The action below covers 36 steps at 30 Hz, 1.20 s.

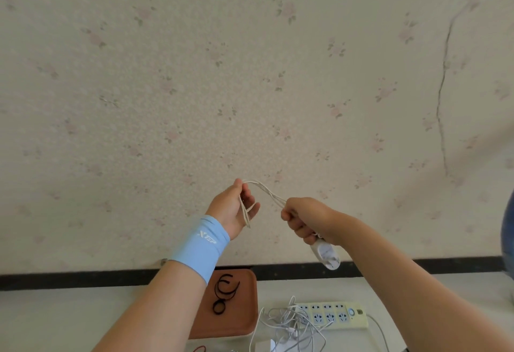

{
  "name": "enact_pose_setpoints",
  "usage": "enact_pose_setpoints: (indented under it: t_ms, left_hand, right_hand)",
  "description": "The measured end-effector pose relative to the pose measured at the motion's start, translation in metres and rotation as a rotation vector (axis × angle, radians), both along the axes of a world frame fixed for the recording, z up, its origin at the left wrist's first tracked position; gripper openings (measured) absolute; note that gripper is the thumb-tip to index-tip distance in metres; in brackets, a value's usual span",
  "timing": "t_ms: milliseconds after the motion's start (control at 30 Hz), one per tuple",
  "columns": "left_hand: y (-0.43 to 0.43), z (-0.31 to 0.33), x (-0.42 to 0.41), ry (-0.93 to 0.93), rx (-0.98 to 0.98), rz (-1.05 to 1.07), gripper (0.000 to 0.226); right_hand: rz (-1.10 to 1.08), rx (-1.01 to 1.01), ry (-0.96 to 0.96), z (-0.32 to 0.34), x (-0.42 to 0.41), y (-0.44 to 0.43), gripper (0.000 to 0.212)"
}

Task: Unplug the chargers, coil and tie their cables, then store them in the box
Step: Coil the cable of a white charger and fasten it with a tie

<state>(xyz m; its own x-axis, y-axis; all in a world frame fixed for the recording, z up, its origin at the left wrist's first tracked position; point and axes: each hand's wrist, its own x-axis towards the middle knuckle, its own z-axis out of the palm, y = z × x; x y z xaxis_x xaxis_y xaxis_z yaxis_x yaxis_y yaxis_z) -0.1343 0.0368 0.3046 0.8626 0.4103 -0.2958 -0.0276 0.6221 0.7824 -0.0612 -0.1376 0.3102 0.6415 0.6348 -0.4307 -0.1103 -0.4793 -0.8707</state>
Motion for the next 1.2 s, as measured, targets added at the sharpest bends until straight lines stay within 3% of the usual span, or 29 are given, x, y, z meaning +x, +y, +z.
enact_pose_setpoints:
  t_ms: [167, 233, 333, 533, 700, 867, 1033, 1100, 1200]
  left_hand:
    - [-0.011, 0.005, -0.003, -0.255, -0.231, -0.016, 0.035]
    - [-0.014, 0.008, -0.005, -0.324, -0.318, -0.008, 0.034]
    - [-0.016, 0.012, -0.006, -0.354, -0.389, 0.046, 0.029]
    - [-0.024, 0.018, -0.005, -0.306, -0.046, 0.114, 0.030]
    - [-0.026, 0.021, -0.007, -0.347, 0.082, 0.065, 0.028]
    - [-0.031, 0.023, -0.008, -0.336, 0.167, 0.077, 0.027]
    - [-0.023, 0.027, -0.014, -0.357, 0.151, -0.001, 0.030]
    - [-0.014, 0.027, -0.016, -0.248, 0.327, 0.001, 0.029]
    - [0.002, 0.015, -0.023, 0.107, 1.151, 0.034, 0.021]
  right_hand:
    - [0.086, 0.056, 0.003, 0.003, -0.023, 0.018, 0.065]
    - [0.116, 0.084, -0.028, 0.004, -0.028, 0.022, 0.071]
    - [0.149, 0.102, -0.074, 0.002, -0.034, 0.026, 0.065]
    - [0.151, 0.237, 0.105, -0.004, -0.033, 0.025, 0.036]
    - [0.058, 0.258, 0.232, -0.001, -0.029, 0.021, 0.020]
    - [0.087, 0.300, 0.331, 0.000, -0.029, 0.018, 0.026]
    - [0.022, 0.328, 0.325, 0.002, -0.029, 0.018, 0.020]
    - [-0.001, 0.286, 0.274, 0.003, -0.023, 0.016, 0.019]
    - [-0.026, 0.119, 0.142, -0.001, -0.016, 0.011, 0.018]
